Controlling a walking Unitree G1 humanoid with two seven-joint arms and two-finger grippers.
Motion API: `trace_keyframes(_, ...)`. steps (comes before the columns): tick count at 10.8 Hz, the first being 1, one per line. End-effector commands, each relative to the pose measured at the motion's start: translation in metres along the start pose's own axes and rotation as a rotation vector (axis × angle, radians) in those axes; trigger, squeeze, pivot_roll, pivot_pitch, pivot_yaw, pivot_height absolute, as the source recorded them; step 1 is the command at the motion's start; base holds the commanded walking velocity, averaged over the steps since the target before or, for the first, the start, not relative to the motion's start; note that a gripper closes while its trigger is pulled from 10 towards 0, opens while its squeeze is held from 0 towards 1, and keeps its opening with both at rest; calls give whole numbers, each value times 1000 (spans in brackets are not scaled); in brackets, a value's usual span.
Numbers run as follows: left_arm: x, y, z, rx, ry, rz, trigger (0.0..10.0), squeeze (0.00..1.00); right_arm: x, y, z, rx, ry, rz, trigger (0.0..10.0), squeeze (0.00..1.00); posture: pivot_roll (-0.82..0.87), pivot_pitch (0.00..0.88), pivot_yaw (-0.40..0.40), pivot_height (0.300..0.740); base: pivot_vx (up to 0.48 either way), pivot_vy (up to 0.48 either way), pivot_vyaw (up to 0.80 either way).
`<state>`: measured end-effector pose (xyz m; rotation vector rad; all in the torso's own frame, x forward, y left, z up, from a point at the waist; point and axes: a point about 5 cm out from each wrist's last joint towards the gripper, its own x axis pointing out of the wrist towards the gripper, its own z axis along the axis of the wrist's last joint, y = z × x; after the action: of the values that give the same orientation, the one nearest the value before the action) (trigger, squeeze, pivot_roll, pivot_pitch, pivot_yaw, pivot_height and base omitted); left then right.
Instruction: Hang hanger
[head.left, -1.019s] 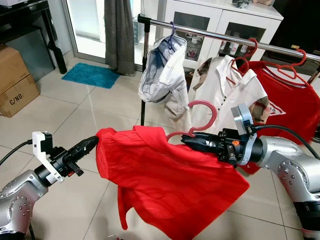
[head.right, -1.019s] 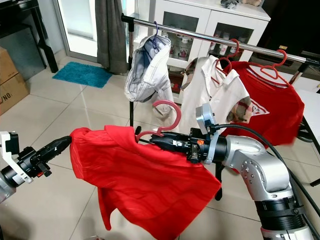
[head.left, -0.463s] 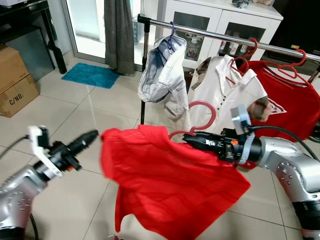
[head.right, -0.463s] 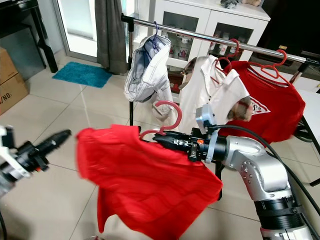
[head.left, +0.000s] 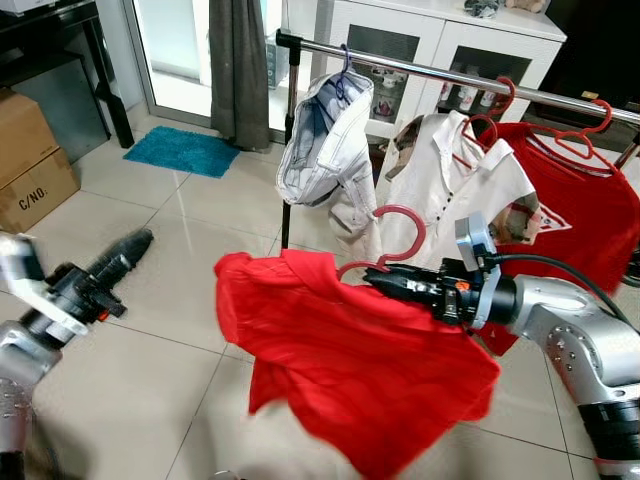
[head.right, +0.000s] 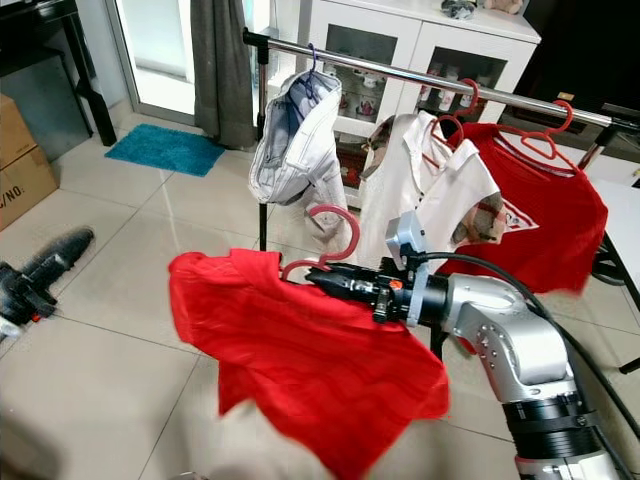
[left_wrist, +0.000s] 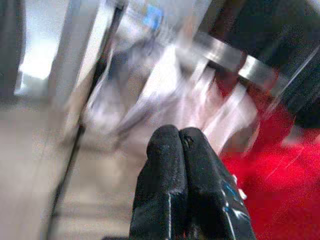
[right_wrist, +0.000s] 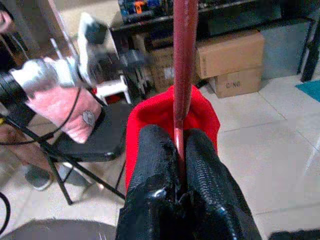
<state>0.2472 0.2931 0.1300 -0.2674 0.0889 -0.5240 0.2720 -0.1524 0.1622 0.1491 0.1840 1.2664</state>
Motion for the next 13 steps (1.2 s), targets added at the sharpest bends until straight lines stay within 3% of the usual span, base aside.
trace_keyframes(1,5,1,-15,77,93,57,10000,937,-2,2,12,-29,-54,13,0,0,-74,0,-69,740,0,0,0)
trace_keyframes(2,11,1,-22,130,87,101,10000,1000,-2,4,12,-20,-70,18,0,0,-79,0,-65,740,0,0,0)
trace_keyframes(4,30,-15,-24,193,-41,104,10000,1000,-3,8,11,-12,-78,34,0,0,-83,0,-58,740,0,0,0)
trace_keyframes(5,39,-20,-22,268,-115,146,10000,1000,-3,9,12,-12,-86,40,0,0,-85,0,-54,740,0,0,0)
trace_keyframes(6,43,-25,-22,311,-132,153,10000,1000,-4,9,13,-11,-91,42,0,0,-85,0,-53,740,0,0,0)
trace_keyframes(7,51,-35,-30,413,-122,166,10000,1000,-4,10,13,-10,-96,44,0,0,-87,0,-47,740,0,0,0)
trace_keyframes(9,53,-41,-35,475,-178,292,10000,973,-5,11,13,-10,-102,45,0,0,-93,0,-41,740,0,0,0)
trace_keyframes(10,51,-43,-42,431,-180,323,10000,0,-5,11,14,-11,-102,45,0,0,-92,0,-42,740,0,0,0)
trace_keyframes(11,46,-50,-53,373,-165,301,10000,0,-5,8,15,-15,-101,29,0,0,-91,0,-45,740,0,0,0)
trace_keyframes(13,41,-57,-56,358,-168,268,10000,0,1,2,13,-23,-100,-26,0,0,-91,0,-45,740,0,0,0)
